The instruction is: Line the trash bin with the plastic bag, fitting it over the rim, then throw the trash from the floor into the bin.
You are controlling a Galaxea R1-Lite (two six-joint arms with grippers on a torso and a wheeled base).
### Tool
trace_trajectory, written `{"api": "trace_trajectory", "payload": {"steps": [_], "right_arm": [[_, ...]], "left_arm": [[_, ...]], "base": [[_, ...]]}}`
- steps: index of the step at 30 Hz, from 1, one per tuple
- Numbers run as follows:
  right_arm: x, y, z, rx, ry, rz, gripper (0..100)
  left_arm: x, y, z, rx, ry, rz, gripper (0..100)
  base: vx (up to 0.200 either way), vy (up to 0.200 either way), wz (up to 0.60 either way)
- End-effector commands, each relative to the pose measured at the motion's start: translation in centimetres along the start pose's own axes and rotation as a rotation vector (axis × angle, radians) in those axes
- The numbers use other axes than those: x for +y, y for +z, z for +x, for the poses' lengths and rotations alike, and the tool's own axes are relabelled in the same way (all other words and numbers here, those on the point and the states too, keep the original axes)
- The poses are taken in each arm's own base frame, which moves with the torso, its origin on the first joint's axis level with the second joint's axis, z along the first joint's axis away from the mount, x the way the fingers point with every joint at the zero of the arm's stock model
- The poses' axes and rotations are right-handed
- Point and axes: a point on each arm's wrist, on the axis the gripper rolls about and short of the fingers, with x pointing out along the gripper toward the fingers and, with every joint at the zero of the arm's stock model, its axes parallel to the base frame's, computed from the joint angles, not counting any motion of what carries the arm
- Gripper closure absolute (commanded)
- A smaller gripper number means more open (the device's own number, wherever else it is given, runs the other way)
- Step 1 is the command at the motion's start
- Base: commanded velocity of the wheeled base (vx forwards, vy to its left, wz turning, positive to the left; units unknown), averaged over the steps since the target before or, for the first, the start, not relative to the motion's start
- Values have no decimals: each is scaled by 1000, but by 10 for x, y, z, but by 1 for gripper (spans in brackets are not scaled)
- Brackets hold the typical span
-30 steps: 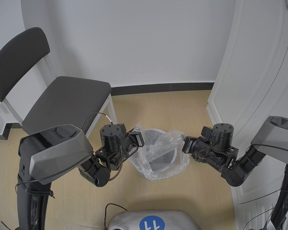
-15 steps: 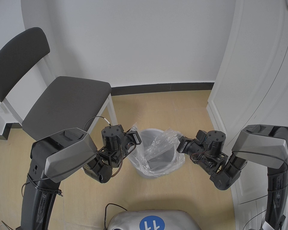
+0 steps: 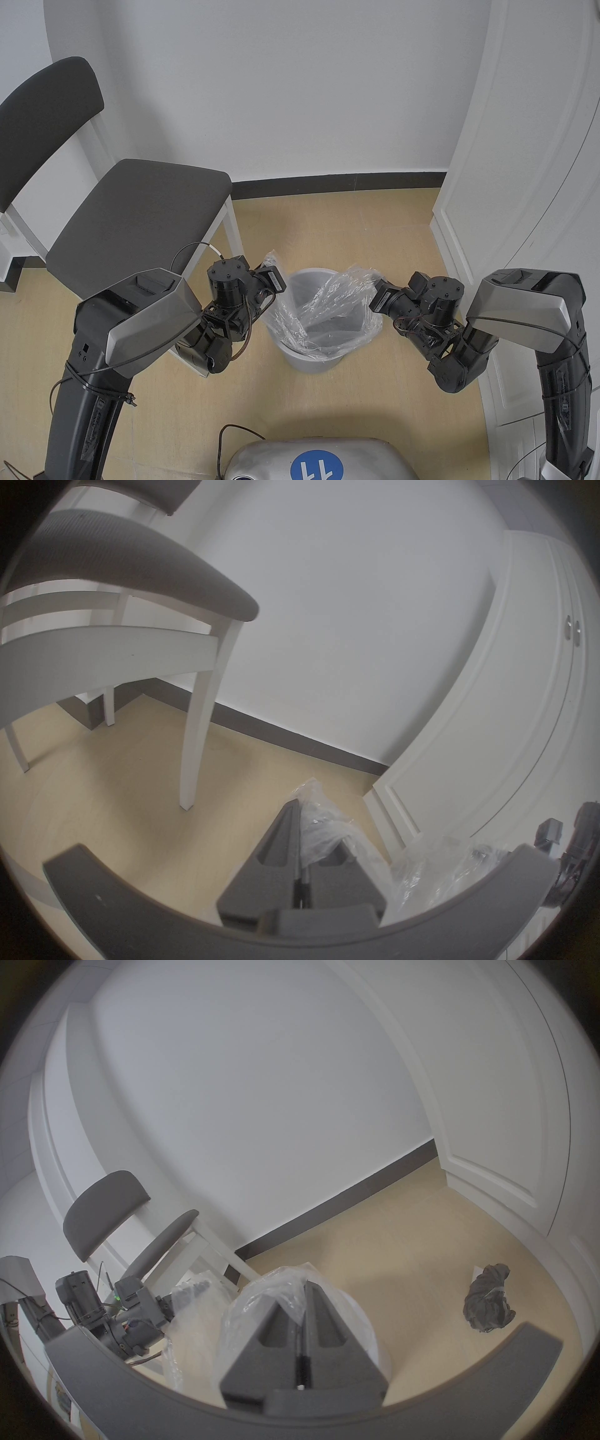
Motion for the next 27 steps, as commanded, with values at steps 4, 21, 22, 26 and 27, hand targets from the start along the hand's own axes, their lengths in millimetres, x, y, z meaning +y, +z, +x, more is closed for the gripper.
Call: {"api": "trace_trajectory", "payload": {"steps": [4,21,22,26,27], "right_arm": [[-16,-9,6,2,-33,-2,100],[-19,43,-7,163,-192,-31,100],[-17,49,-10,190,-208,-34,100],[-7,69,-21,249,-238,-44,100],[-2,76,-26,272,-249,-47,100]], "left_arm": [[9,-5,5,-1,22,3,100],[20,44,-24,344,238,103,100],[22,48,-27,367,253,116,100],[27,55,-32,399,279,136,100],[28,53,-34,411,282,145,100]], "base": [[0,0,0],[0,0,0],[0,0,0],[0,0,0],[0,0,0]]}}
